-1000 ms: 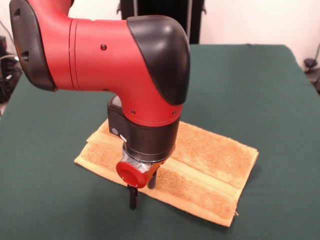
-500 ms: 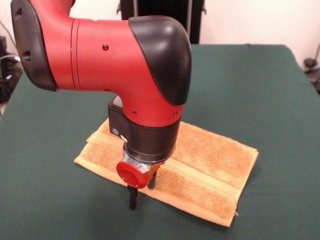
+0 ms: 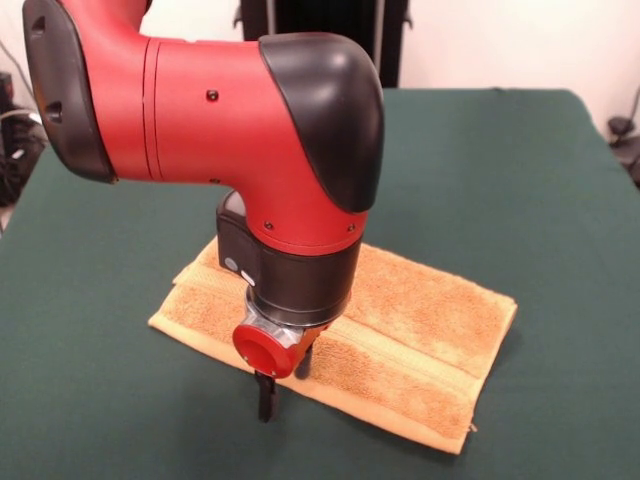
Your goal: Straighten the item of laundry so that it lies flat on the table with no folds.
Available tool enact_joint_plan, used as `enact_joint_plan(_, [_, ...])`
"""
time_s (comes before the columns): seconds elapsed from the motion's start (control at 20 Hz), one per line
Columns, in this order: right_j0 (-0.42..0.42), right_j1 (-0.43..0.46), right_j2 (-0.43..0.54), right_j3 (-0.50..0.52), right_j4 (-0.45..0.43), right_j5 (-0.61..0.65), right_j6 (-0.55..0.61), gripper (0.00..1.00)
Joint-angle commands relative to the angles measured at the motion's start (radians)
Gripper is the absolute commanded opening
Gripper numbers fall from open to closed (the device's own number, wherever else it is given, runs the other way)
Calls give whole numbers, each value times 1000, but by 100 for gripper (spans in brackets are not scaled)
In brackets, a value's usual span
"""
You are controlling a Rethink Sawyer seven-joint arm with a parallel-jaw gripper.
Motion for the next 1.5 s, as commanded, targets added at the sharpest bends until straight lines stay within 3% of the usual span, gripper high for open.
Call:
enact_joint_plan(0.05, [32, 130, -4, 62, -37, -15, -141, 100])
enact_joint_plan(0.85, [14, 165, -3, 68, -54, -102, -127, 100])
enact_joint_plan(1.15, [22, 179, -29, 43, 4, 41, -28, 100])
enact_joint_plan(1.5, [35, 202, -43, 14, 44, 146, -46, 100])
